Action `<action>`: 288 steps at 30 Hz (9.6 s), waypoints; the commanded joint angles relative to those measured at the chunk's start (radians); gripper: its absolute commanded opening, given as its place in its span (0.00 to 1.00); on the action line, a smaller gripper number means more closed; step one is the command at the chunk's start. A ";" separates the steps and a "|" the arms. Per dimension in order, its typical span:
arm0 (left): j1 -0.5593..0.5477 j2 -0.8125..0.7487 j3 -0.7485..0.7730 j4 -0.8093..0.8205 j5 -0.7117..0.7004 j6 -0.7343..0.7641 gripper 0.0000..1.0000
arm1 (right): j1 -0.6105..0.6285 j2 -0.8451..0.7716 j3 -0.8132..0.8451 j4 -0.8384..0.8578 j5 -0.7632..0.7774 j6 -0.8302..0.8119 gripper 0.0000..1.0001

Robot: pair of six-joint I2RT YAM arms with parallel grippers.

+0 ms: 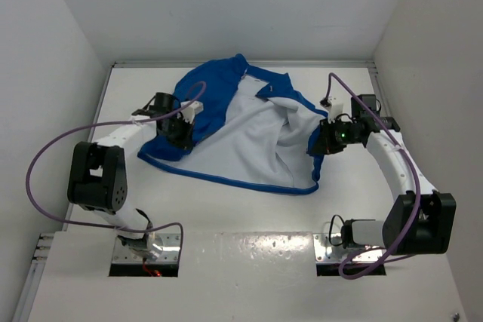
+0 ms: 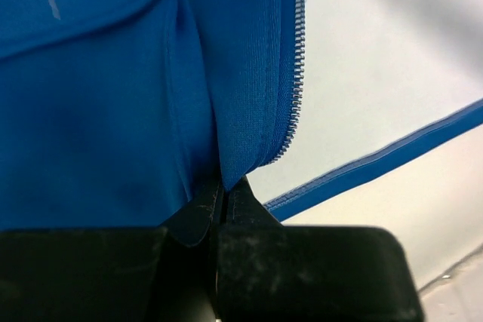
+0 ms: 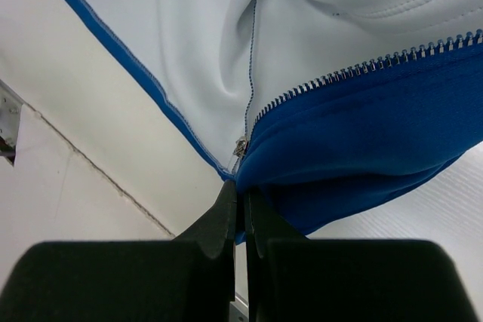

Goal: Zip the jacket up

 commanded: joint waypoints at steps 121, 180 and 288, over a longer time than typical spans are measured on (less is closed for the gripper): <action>-0.276 -0.195 -0.159 0.925 0.376 -0.940 0.00 | 0.352 0.184 -0.396 1.914 -0.785 0.701 0.00; -0.306 -0.216 -0.320 1.272 0.563 -1.163 0.00 | 0.300 0.305 -0.239 2.031 -0.771 0.814 0.00; -0.339 -0.230 -0.237 0.978 0.666 -0.769 0.00 | 0.346 0.273 -0.409 1.975 -0.644 0.922 0.44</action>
